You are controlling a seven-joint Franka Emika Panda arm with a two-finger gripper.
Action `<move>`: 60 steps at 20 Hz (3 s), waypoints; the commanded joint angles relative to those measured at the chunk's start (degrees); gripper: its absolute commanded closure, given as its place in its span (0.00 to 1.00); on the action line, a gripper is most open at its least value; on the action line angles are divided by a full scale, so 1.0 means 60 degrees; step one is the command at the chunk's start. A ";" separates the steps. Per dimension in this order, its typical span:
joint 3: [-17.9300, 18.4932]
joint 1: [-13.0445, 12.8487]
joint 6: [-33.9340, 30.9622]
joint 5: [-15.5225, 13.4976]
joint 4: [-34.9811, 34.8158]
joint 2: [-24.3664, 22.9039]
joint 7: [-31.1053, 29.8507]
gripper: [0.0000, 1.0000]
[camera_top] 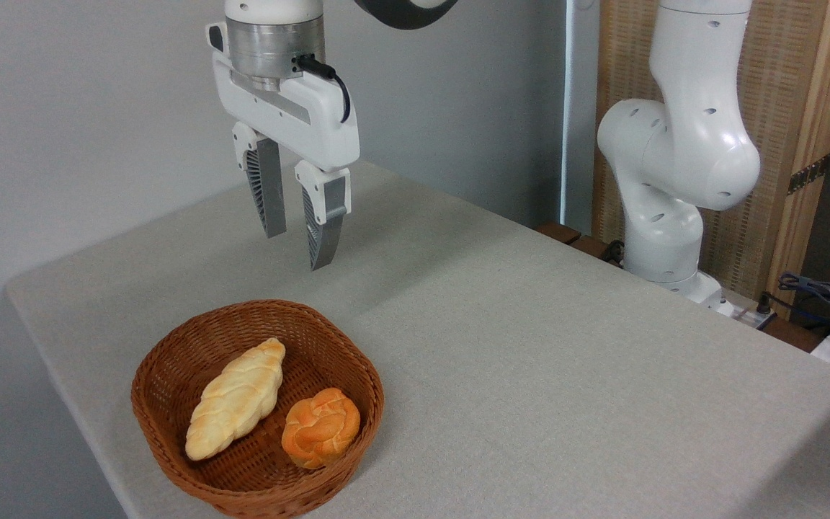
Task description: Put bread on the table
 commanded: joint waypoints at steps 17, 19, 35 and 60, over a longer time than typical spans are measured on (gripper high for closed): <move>0.0099 -0.0056 -0.0253 0.0111 0.0097 -0.0008 -0.0189 0.00; 0.0099 -0.0056 -0.0209 0.0082 0.0097 0.0007 -0.0145 0.00; 0.0143 0.0002 0.2045 -0.0358 -0.0138 0.1910 -0.2734 0.00; 0.0011 -0.0188 0.4069 -0.0372 -0.0138 0.3259 -0.4276 0.30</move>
